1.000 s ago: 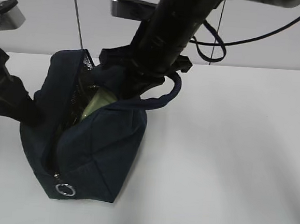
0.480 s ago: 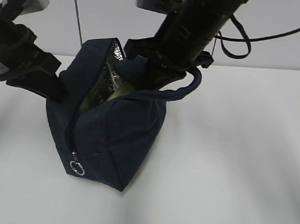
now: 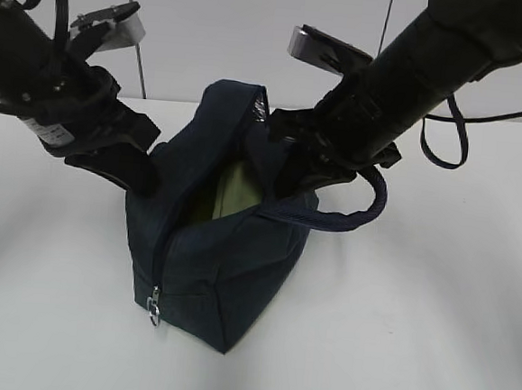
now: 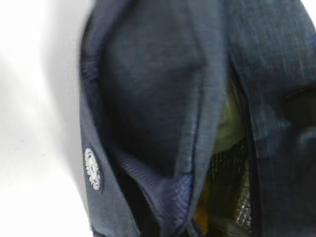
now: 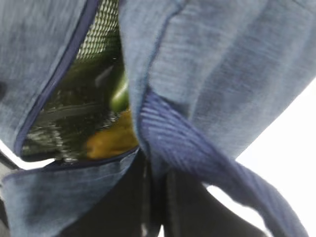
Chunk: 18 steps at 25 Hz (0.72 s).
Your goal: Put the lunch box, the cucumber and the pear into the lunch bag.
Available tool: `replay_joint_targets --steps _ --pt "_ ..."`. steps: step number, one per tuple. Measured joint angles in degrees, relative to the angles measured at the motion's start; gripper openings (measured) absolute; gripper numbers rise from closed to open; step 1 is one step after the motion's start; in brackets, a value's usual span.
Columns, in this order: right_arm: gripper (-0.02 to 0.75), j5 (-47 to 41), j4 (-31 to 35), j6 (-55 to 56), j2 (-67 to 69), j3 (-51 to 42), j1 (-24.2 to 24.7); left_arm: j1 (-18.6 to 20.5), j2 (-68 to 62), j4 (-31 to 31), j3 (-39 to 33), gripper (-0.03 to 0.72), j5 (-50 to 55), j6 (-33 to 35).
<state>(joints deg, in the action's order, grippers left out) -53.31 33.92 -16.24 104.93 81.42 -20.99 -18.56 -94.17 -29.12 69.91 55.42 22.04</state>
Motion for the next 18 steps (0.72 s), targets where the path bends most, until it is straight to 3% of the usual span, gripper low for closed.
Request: replay_joint_targets --steps 4,7,9,11,18 --pt "0.024 1.4 0.74 -1.63 0.0 -1.25 0.0 0.0 -0.08 0.0 0.0 0.027 -0.05 -0.07" --pt "0.223 1.5 2.18 -3.95 -0.5 -1.5 0.0 0.0 -0.08 0.0 0.0 0.106 -0.05 -0.11" --pt "0.398 1.84 4.17 -6.53 -1.97 -1.5 0.0 0.0 0.1 0.06 0.0 0.167 -0.25 -0.11" --pt "0.486 3.0 5.72 -7.74 -3.77 -1.5 0.0 0.0 1.07 0.11 0.0 0.218 -0.83 -0.11" --pt "0.528 3.51 7.11 -9.56 -8.33 -1.5 0.0 0.0 7.58 0.61 0.0 0.261 -2.65 -0.11"
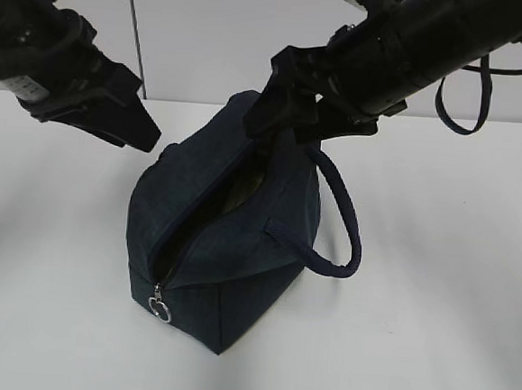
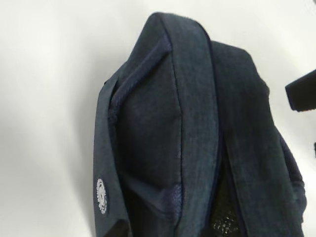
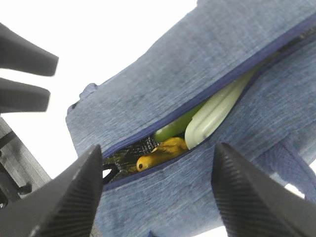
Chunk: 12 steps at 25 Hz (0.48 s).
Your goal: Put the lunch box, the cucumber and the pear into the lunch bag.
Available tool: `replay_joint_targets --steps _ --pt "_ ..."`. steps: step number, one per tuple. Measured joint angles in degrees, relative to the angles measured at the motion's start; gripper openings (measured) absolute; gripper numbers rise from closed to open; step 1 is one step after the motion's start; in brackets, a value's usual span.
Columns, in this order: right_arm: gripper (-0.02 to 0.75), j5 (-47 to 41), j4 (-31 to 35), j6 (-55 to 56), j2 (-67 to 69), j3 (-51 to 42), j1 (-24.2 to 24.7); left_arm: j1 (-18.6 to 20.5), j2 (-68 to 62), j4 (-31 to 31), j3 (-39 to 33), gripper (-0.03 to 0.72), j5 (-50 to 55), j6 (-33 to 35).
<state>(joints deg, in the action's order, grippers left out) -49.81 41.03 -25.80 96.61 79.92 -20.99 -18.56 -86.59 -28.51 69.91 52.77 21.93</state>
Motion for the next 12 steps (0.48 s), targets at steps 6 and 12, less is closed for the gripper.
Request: replay_joint_targets --steps 6,12 --pt "0.48 -1.52 0.0 -1.96 -4.98 -2.96 -1.05 0.0 4.88 0.96 -1.31 0.341 -0.58 0.75" --pt "0.412 12.65 0.08 -5.29 -17.01 -18.6 -8.28 -0.12 16.03 -0.05 -15.09 0.351 -14.65 3.33"
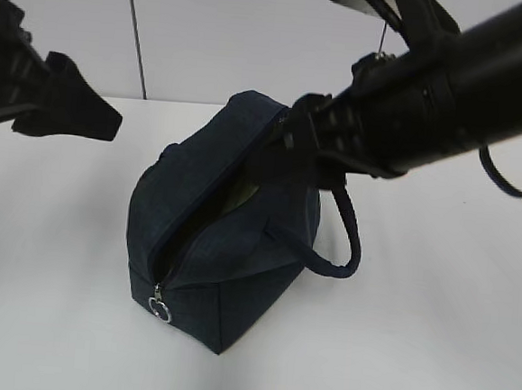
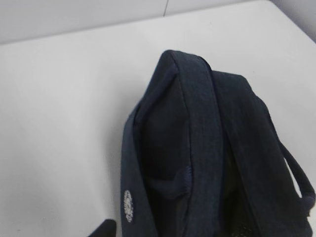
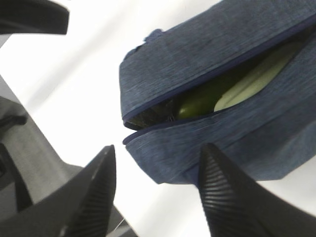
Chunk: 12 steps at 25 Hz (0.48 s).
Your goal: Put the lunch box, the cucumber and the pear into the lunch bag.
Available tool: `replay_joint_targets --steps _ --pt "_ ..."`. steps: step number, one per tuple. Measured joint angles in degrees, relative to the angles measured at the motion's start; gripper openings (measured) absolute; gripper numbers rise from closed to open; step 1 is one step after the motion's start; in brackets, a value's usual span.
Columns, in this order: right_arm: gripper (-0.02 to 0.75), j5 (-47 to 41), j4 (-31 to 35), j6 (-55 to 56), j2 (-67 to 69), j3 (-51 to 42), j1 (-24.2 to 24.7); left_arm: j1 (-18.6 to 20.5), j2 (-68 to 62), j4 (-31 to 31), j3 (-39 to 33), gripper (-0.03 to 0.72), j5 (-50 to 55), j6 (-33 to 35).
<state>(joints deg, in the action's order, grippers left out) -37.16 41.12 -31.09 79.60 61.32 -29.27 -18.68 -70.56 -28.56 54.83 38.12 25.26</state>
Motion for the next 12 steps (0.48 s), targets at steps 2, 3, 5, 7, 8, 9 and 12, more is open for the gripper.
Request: replay_joint_targets --steps 2,3,5,7,8,9,12 --pt "0.41 10.48 0.29 -2.12 -4.44 -7.18 -5.22 -1.17 4.14 -0.53 -6.4 0.351 -6.32 1.09" --pt "0.41 14.61 0.52 -3.3 -5.63 -9.75 -7.38 -2.26 6.2 -0.71 -9.01 0.351 -9.36 1.61" --pt "0.398 23.73 0.91 -5.37 -6.99 -15.46 -12.17 -4.96 9.36 -0.98 -14.95 0.351 -14.87 2.42" --pt "0.377 33.33 1.3 -6.05 -7.24 -20.06 -16.79 -8.53 12.05 -1.04 -20.05 0.351 -21.02 3.16" --pt "0.366 38.56 1.55 -6.21 -7.12 -22.84 -19.26 -10.36 13.1 -1.04 -22.72 0.351 -24.23 3.22" --pt "0.355 41.76 1.74 -6.29 -6.99 -25.03 -20.88 -11.84 13.82 -1.04 -25.35 0.351 -27.04 3.22" --pt "0.323 50.2 2.48 -6.29 -5.34 -30.19 -27.03 -16.0 15.41 -1.24 -31.92 0.351 -34.97 3.4"
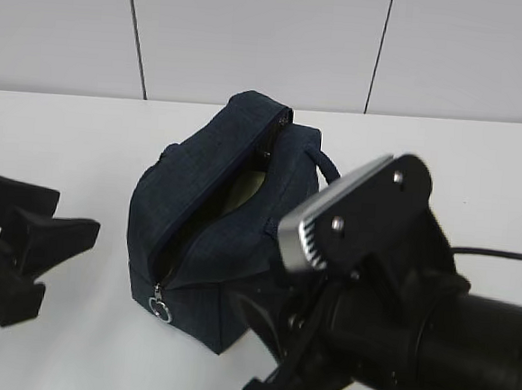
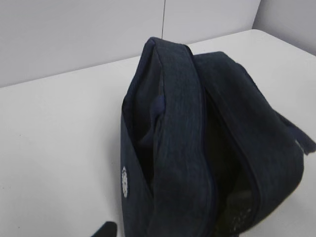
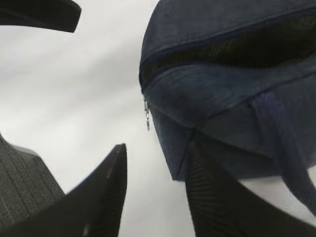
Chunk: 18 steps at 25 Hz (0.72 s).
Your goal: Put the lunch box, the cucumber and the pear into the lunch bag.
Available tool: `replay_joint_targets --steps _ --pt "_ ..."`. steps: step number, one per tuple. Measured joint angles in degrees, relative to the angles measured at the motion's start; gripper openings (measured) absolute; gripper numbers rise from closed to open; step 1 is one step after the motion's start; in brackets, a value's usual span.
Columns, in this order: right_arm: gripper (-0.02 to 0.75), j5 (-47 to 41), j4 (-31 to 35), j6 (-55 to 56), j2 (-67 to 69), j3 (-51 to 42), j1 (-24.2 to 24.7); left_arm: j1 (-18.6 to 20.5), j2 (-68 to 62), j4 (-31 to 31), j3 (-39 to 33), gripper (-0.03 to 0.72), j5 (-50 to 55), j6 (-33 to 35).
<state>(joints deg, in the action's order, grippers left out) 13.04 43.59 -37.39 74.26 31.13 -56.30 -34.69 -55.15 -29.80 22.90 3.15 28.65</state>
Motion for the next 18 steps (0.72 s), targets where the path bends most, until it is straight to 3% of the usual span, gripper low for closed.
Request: replay_joint_targets --steps 4,13,18 --pt "0.307 2.46 0.2 0.0 2.13 -0.76 -1.67 -1.77 0.51 -0.32 -3.44 0.349 -3.82 0.0" --pt "0.254 6.2 0.47 0.0 4.49 2.31 -1.8 -1.77 0.52 -0.37 -3.49 0.342 -5.21 0.0" --pt "0.28 5.04 -0.54 3.71 7.45 2.99 -1.92 -1.77 0.52 -0.43 -3.49 0.343 -5.16 0.0"
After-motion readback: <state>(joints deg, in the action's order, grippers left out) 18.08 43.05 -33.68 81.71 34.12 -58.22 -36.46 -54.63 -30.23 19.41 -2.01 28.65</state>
